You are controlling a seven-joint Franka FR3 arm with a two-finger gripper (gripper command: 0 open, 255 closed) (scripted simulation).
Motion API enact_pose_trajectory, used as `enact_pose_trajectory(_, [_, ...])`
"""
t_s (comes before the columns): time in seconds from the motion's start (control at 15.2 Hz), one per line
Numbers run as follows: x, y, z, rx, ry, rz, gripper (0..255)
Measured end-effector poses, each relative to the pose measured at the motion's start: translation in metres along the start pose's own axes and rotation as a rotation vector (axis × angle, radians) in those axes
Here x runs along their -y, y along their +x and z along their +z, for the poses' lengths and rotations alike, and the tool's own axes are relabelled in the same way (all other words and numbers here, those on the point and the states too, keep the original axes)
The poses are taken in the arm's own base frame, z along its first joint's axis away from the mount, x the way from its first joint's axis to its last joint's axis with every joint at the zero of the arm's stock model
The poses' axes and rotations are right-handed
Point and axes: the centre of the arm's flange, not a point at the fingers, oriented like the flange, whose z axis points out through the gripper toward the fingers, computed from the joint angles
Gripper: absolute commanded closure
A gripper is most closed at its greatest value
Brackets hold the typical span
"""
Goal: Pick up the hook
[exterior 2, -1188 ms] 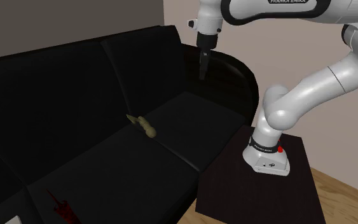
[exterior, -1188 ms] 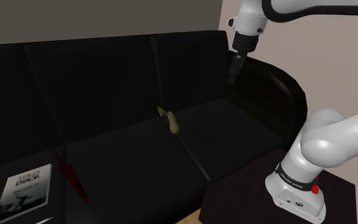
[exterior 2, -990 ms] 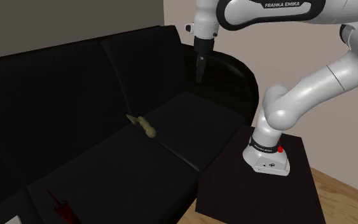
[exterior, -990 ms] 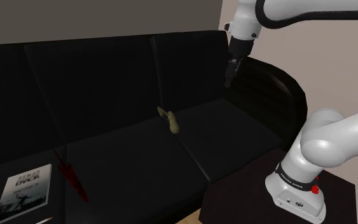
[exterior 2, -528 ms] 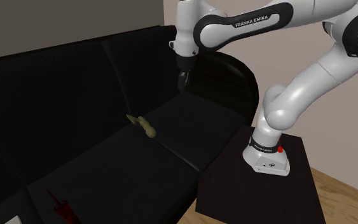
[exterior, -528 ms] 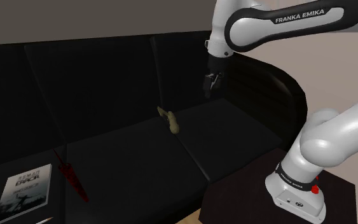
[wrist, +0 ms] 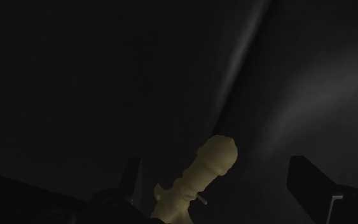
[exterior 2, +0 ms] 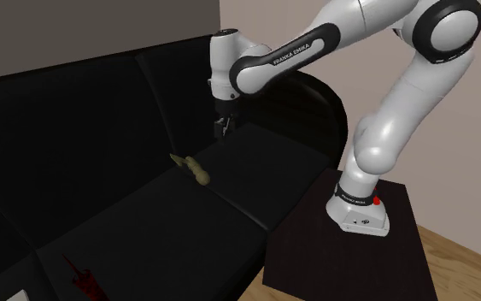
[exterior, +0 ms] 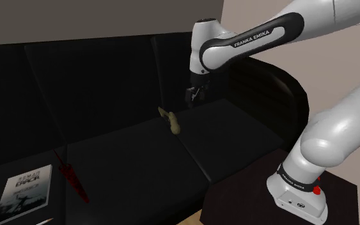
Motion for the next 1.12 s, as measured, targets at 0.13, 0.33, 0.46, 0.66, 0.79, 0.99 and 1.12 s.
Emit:
enact_pose_trajectory(0.13, [0.005, 0.016, 0.020, 0.004, -0.001, 0.028, 0])
enact_pose_trajectory(0.33, [0.009, 0.045, 0.051, 0.010, -0.003, 0.070, 0])
enact_pose_trajectory(0.46, [0.016, 0.060, 0.072, 0.013, -0.003, 0.098, 0])
enact_pose_trajectory(0.66, [0.015, 0.086, 0.101, 0.018, -0.005, 0.140, 0])
enact_pose_trajectory(0.79, [0.019, 0.105, 0.121, 0.023, -0.006, 0.168, 0])
enact_pose_trajectory(0.99, [0.019, 0.126, 0.150, 0.028, -0.007, 0.206, 0])
enact_pose_trajectory(1.12, [0.020, 0.133, 0.163, 0.030, -0.008, 0.214, 0])
